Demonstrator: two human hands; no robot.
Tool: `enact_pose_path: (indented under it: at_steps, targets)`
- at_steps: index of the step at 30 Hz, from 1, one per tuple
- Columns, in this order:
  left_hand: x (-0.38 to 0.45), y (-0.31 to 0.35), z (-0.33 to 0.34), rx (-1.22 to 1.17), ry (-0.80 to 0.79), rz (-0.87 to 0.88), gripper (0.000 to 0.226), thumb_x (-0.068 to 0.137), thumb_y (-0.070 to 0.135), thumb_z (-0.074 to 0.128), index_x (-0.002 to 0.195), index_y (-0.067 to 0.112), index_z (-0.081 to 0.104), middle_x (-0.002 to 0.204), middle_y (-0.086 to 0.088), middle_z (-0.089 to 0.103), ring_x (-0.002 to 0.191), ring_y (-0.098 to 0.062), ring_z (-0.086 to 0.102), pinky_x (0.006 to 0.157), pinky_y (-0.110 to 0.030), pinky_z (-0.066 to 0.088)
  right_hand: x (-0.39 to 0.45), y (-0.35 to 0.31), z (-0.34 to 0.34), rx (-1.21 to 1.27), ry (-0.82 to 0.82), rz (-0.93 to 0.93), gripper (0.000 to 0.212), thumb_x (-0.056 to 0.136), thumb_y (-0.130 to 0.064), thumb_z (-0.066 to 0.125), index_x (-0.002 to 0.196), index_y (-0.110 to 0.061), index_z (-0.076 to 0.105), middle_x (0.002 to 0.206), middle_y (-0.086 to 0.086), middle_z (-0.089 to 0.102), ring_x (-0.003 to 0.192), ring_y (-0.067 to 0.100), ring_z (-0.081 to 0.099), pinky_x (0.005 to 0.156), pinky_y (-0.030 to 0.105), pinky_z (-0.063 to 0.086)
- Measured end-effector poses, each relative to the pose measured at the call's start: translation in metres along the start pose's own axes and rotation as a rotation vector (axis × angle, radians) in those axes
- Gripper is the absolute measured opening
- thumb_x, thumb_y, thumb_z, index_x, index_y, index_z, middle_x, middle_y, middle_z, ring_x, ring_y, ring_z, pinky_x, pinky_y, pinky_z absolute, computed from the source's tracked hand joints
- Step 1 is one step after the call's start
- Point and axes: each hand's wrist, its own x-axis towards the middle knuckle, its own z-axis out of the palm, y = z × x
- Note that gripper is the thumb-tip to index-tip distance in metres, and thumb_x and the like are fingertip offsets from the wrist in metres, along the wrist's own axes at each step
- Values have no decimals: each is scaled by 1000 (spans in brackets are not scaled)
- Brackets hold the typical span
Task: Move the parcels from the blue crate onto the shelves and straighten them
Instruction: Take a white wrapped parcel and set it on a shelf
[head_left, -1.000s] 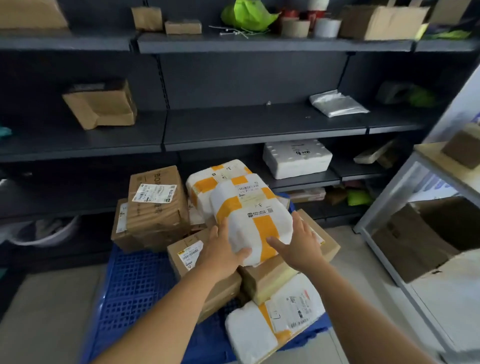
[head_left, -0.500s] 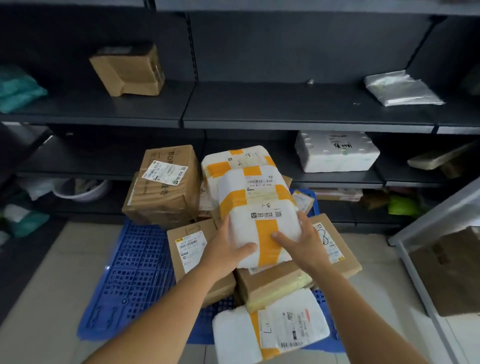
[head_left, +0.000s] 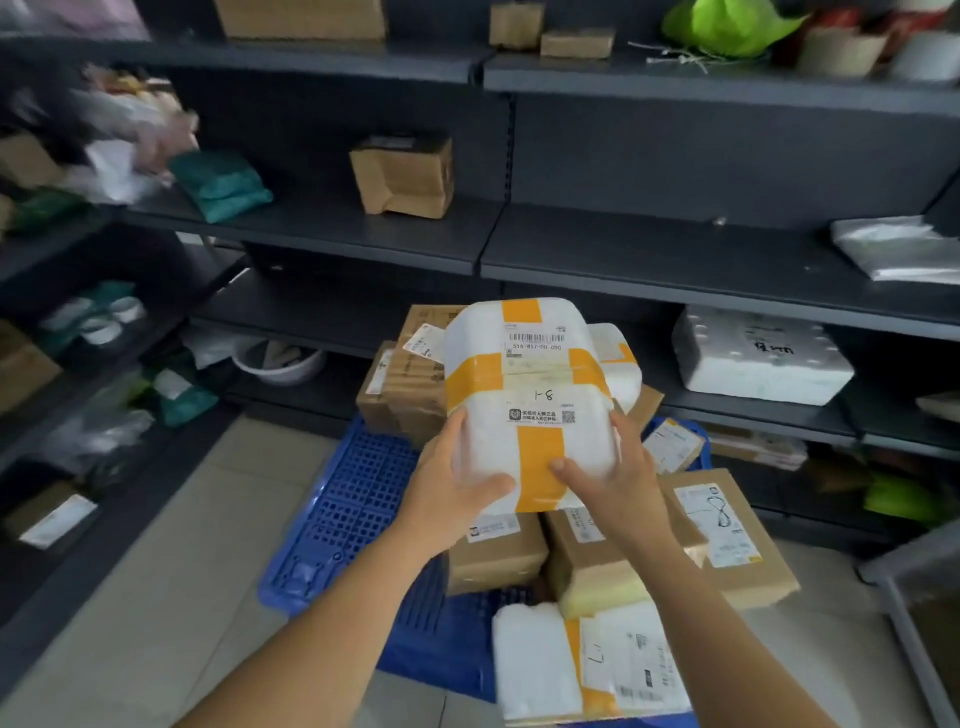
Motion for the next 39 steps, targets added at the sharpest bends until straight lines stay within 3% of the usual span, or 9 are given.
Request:
enact_pose_path:
  at_steps: [2, 5, 11, 16, 22, 25, 29, 35, 39]
  targets:
    - [-21, -7, -27, -9, 43, -8, 89, 70, 40, 76, 140, 52, 23, 139, 13, 39, 127, -14, 42, 99, -43, 48, -18, -19, 20, 6, -32, -38, 110, 50, -82, 66, 143, -39, 27, 143, -3, 40, 127, 22, 45, 96, 53, 47]
    - [-59, -25, -70, -34, 119, -45, 102, 59, 56, 72, 146, 50, 19, 143, 12, 39, 129, -15, 43, 98, -45, 49, -51, -48, 55, 4, -78, -99, 108, 52, -81, 66, 143, -39, 26, 141, -2, 42, 125, 23, 47, 95, 53, 48]
    - [-160, -63, -166, -80, 320, -88, 101, 56, 54, 74, 140, 60, 19, 140, 9, 44, 125, -15, 48, 96, -43, 51, -138, -104, 135, 37, -229, -241, 96, 71, -58, 75, 148, -33, 22, 146, -4, 35, 130, 19, 39, 103, 48, 42]
    - [-253, -91, -236, -49, 486, -114, 106, 58, 54, 75, 148, 47, 20, 145, 12, 39, 130, -13, 44, 102, -42, 46, -213, -140, 203, 69, -381, -322, 105, 56, -73, 68, 144, -38, 23, 142, -6, 39, 125, 18, 45, 97, 51, 49]
    - [-357, -125, -303, -43, 672, -154, 102, 62, 46, 77, 149, 39, 24, 142, 10, 41, 130, -13, 44, 103, -39, 45, -292, -176, 279, 77, -564, -417, 102, 54, -73, 72, 141, -44, 27, 139, -8, 43, 122, 17, 50, 91, 48, 53]
    - [-407, -140, -331, -50, 763, -160, 90, 72, 32, 79, 145, 42, 28, 138, 9, 45, 126, -13, 47, 99, -35, 46, -332, -190, 317, 90, -659, -447, 101, 53, -73, 74, 140, -47, 28, 141, -8, 43, 122, 16, 50, 92, 47, 53]
    - [-468, -162, -364, -30, 883, -265, 96, 65, 48, 75, 145, 48, 21, 142, 10, 41, 128, -16, 44, 100, -44, 46, -388, -212, 361, 71, -759, -507, 100, 59, -65, 73, 144, -40, 28, 143, -5, 40, 127, 18, 44, 98, 47, 47]
    - [-542, -196, -407, -60, 1052, -369, 94, 72, 45, 73, 148, 46, 17, 143, 9, 38, 128, -19, 43, 99, -41, 46, -452, -244, 429, 31, -906, -613, 89, 75, -46, 78, 148, -29, 30, 143, -2, 38, 134, 19, 34, 106, 41, 39]
    - [-580, -230, -439, -60, 1117, -436, 97, 62, 62, 73, 142, 57, 19, 140, 10, 45, 123, -17, 51, 96, -45, 50, -487, -258, 488, -26, -1011, -651, 94, 64, -63, 75, 143, -35, 32, 139, -2, 44, 125, 20, 45, 97, 43, 48]
